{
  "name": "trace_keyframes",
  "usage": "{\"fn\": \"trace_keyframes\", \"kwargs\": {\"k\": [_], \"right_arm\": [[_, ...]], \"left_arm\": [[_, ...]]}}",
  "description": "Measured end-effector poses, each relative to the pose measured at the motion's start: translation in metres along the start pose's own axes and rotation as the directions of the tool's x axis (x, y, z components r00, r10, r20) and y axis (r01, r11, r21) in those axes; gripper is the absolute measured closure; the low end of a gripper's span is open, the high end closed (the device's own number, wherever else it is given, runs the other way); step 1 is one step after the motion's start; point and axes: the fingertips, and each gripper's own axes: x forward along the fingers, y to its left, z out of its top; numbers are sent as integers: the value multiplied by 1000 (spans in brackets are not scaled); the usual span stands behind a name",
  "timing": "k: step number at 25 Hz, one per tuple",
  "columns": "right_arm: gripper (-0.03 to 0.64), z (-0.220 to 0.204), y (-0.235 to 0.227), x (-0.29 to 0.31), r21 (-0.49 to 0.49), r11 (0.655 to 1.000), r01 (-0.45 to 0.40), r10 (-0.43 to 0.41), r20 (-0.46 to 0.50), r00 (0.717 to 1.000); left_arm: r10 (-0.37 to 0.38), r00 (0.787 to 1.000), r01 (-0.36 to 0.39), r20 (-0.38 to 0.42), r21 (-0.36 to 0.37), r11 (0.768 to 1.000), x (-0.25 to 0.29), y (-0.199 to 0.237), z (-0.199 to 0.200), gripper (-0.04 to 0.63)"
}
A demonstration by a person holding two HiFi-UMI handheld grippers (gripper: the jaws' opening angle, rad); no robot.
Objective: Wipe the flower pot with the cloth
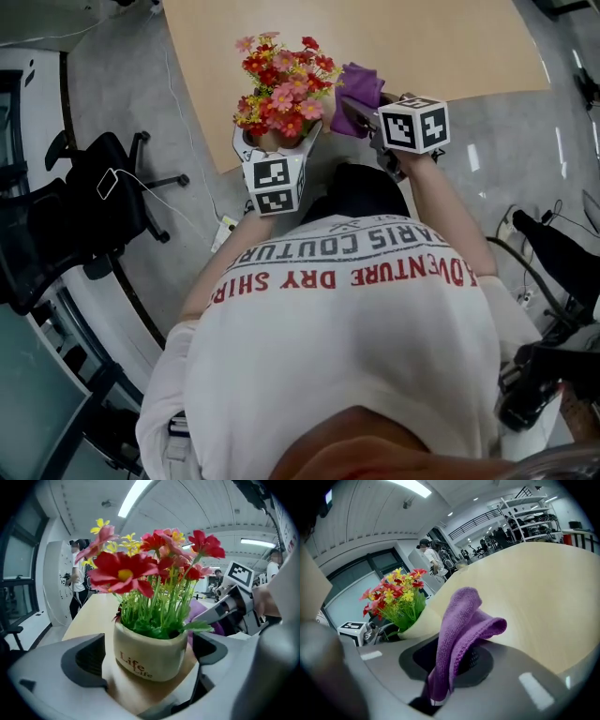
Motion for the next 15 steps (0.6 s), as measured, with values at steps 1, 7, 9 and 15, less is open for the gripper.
{"fn": "trace_keyframes", "kwargs": {"k": [1, 7, 9, 15], "right_arm": [[564, -1, 0, 0, 5, 1000, -1, 1, 4, 1000], [564, -3, 4, -2, 17, 1000, -7, 6, 21, 1000], [564, -3, 4, -4, 19, 1000, -9, 9, 22, 1000], [565, 6, 5, -1, 26, 999, -29, 28, 26, 999]], "left_arm": [[14, 1000, -14, -1, 6, 1000, 2, 1, -1, 14], [49, 999, -49, -5, 23, 999, 2, 2, -3, 80], [46, 999, -46, -1, 28, 999, 2, 1, -2, 84], [-56, 998, 56, -1, 62, 997, 7, 3, 3, 87]]}}
